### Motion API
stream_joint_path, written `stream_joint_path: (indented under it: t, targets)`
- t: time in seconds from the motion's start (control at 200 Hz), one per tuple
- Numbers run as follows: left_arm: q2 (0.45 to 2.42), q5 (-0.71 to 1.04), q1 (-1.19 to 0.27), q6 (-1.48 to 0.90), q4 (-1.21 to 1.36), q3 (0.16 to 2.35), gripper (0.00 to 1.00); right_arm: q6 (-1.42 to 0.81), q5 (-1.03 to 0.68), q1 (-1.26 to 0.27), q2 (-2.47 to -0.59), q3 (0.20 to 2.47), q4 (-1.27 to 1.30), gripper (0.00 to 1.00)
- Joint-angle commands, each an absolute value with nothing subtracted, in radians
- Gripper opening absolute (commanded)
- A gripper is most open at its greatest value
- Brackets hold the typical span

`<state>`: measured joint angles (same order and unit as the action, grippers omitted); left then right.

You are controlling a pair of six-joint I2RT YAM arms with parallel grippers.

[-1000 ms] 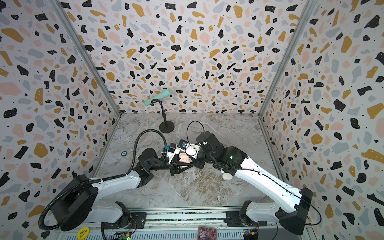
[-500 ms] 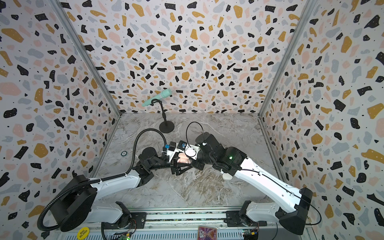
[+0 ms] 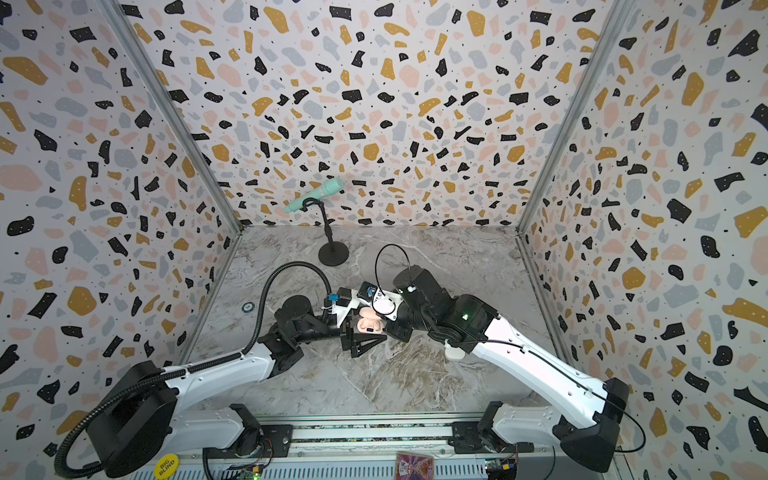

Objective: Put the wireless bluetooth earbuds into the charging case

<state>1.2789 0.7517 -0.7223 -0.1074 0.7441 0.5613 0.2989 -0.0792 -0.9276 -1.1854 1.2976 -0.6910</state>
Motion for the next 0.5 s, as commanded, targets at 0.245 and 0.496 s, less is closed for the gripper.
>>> stream_joint_path:
  t: [0.245,0.496]
  targets:
    - [1.229,0.773,-0.738,0.003,0.652,0.602,0.99,0.378,-0.224,-0.868,-1.173,1.399,-0.838,0.04]
    - [1.201,0.772,-0.737,0.005,0.678,0.598,0.91,0.388,-0.213,-0.868,-1.163,1.373,-0.844,0.04]
